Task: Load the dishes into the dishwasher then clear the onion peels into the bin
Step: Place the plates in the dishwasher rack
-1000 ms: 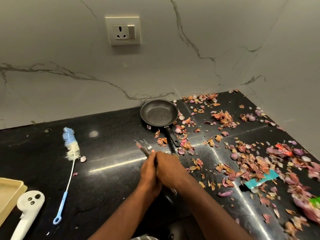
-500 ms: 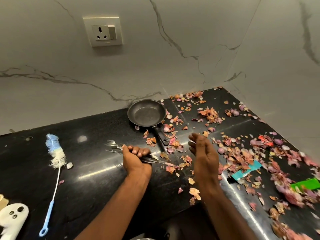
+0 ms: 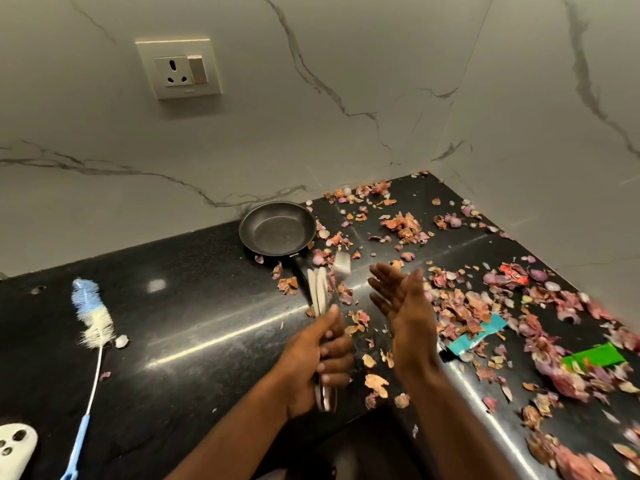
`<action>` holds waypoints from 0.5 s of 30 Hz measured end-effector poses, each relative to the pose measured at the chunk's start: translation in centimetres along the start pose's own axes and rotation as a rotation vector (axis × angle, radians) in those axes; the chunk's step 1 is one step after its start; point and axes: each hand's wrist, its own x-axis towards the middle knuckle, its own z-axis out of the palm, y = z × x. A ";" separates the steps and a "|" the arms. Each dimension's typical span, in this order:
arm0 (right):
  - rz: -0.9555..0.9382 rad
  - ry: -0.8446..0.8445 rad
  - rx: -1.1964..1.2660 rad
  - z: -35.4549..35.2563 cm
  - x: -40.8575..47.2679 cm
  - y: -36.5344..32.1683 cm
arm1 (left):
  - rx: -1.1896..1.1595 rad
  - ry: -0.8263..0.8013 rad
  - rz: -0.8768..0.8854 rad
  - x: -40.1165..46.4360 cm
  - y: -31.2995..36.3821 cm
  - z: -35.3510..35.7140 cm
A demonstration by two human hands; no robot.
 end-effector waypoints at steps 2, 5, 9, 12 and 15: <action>0.041 -0.068 -0.044 -1.2 1.3 -0.6 | 0.133 -0.121 -0.146 -1.6 -0.8 -0.2; 0.130 -0.232 -0.093 -2.2 2.0 -1.2 | 0.222 -0.245 -0.301 -2.6 -2.3 0.2; 0.200 -0.457 -0.211 -3.0 1.0 -2.3 | 0.199 -0.298 -0.373 -2.4 -3.7 1.0; 0.234 -0.585 -0.368 -4.0 0.0 -3.1 | 0.178 -0.271 -0.374 -2.3 -4.1 1.2; 0.313 -0.687 -0.470 -4.3 -1.0 -3.1 | 0.194 -0.234 -0.347 -2.3 -4.5 1.2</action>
